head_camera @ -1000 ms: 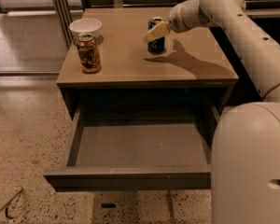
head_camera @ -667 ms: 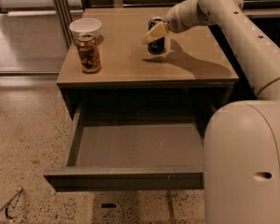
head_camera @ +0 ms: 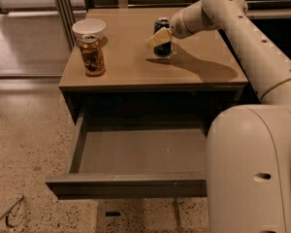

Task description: Place pepsi can into top drawer

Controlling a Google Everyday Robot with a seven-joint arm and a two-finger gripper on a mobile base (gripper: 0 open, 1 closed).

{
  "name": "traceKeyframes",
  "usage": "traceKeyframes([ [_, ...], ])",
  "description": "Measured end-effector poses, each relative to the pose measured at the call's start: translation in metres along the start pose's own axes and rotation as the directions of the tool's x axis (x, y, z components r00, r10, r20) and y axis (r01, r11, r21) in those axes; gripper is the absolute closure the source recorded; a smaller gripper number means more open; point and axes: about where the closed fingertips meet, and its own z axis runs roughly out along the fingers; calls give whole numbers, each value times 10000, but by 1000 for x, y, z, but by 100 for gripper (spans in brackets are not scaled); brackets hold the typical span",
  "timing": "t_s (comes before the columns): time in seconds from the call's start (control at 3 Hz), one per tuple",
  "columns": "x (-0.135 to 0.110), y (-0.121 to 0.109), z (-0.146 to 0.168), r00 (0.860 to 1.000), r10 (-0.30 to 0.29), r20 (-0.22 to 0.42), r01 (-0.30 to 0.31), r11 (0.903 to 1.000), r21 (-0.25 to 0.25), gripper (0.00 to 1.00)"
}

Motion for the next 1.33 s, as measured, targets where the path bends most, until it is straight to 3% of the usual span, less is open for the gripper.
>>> traceKeyframes([
  [0.67, 0, 0, 0, 10000, -6, -4, 6, 10000, -15, 65],
  [1.0, -4, 13, -8, 9995, -289, -134, 281, 9980, -570, 89],
  [1.33, -7, 34, -30, 9972, -744, -118, 715, 9846, -1598, 100],
])
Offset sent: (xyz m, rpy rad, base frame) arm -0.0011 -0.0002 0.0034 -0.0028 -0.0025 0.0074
